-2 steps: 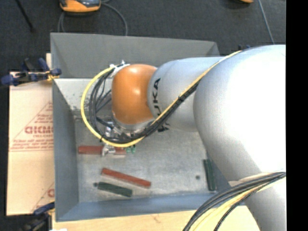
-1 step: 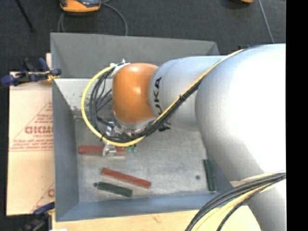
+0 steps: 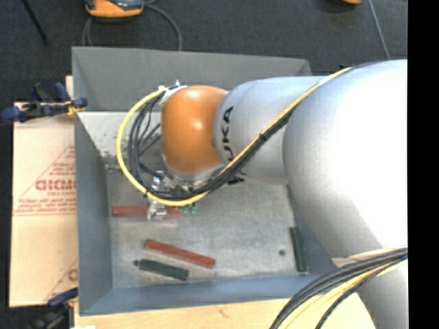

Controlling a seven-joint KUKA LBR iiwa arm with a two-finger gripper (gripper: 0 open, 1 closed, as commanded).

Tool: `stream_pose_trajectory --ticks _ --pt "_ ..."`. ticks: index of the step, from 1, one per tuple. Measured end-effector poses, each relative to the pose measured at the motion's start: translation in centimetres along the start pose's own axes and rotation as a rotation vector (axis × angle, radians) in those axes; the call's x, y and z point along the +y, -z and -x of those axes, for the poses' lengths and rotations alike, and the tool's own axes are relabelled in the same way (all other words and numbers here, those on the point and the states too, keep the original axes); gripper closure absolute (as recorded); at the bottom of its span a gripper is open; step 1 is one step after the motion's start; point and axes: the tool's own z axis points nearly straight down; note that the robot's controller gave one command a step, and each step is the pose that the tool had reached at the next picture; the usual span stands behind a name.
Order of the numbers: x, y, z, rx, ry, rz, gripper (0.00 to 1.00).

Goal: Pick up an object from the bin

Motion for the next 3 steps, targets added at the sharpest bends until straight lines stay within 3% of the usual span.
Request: stream_pose_trajectory --ticks 3 --pt "0.0 3.6 -0.1 0.004 -0.002 -0.001 1.0"
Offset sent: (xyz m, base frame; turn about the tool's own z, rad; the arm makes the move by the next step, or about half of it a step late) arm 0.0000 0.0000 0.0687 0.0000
